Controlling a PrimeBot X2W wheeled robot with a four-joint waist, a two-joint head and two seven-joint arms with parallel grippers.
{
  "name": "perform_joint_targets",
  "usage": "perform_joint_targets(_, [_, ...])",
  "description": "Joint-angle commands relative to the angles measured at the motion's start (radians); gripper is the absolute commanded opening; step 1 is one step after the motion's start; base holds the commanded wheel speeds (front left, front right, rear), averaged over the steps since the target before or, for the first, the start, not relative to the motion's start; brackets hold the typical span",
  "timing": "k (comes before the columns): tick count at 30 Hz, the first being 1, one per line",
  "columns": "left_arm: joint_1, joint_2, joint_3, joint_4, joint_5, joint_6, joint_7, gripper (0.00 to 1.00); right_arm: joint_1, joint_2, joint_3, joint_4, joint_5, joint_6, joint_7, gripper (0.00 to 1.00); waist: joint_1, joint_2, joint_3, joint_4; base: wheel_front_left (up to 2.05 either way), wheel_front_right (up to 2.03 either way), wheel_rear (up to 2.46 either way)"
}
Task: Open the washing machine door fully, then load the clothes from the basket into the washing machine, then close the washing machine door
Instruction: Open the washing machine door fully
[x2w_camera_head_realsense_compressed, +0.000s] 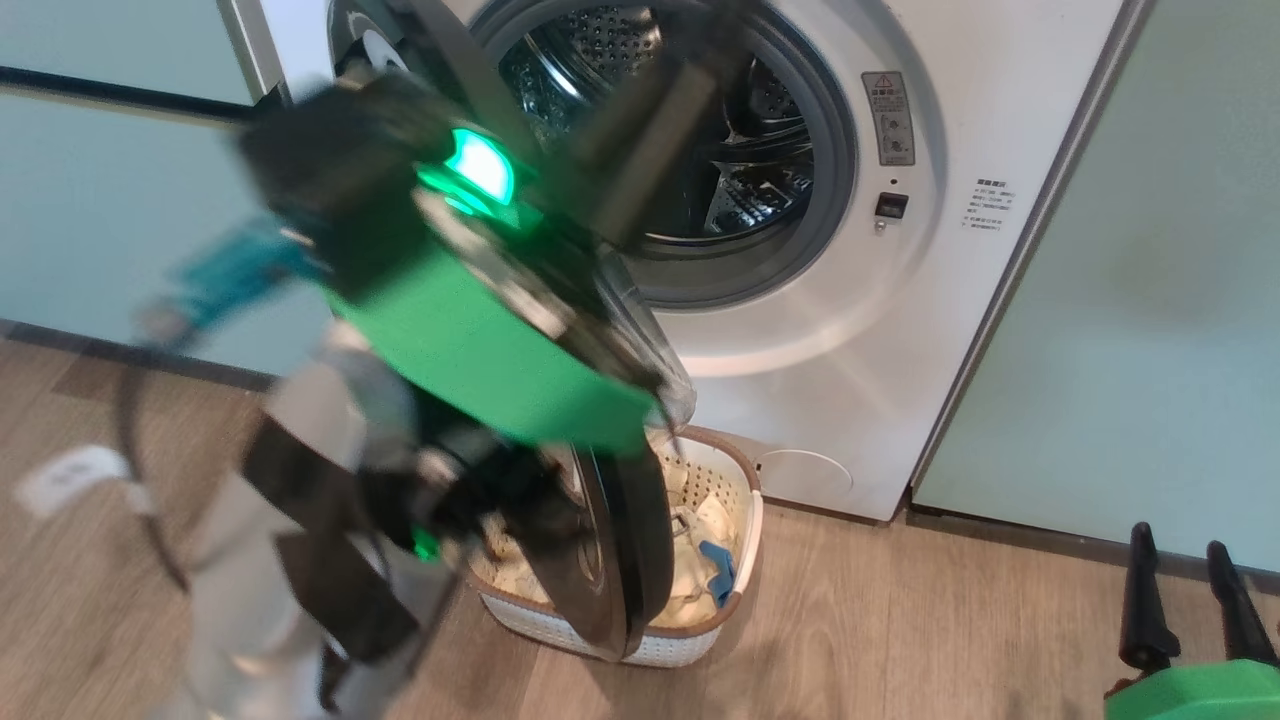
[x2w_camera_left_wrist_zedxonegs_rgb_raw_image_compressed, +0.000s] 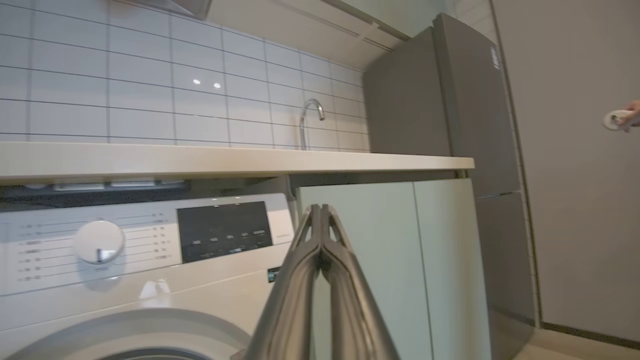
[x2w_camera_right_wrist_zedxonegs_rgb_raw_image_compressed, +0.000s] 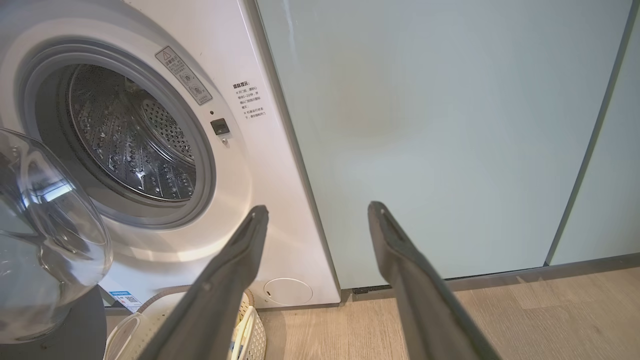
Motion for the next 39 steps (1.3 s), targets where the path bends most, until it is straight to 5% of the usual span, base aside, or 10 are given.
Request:
perform_joint_targets(1, [-0.023,0.013,0.002,-0.039,-0.004,0.000,0.024,0.00,-0.018,-0.008,0.023,-0.027,-0.001,0.005,-0.010,1.00,0.0000,0.0000,0.000,-0.001,0.00,0.00,0.00])
perform_joint_targets(11, [0.133,0.023,-0.192,-0.052,-0.001,-0.001,0.090,0.00,-0.018,-0.009,0.028,-0.025,0.001,0.005,-0.010,1.00,0.0000,0.0000,0.001,0.000,0.00,0.00,0.00])
perform_joint_targets(39, [0.359,0.152,-0.362,0.089,0.060,0.004,0.058,0.00,-0.022,-0.019,0.035,-0.023,0.005,0.005,-0.010,1.00,0.0000,0.0000,0.022,0.016,0.00,0.00,0.00])
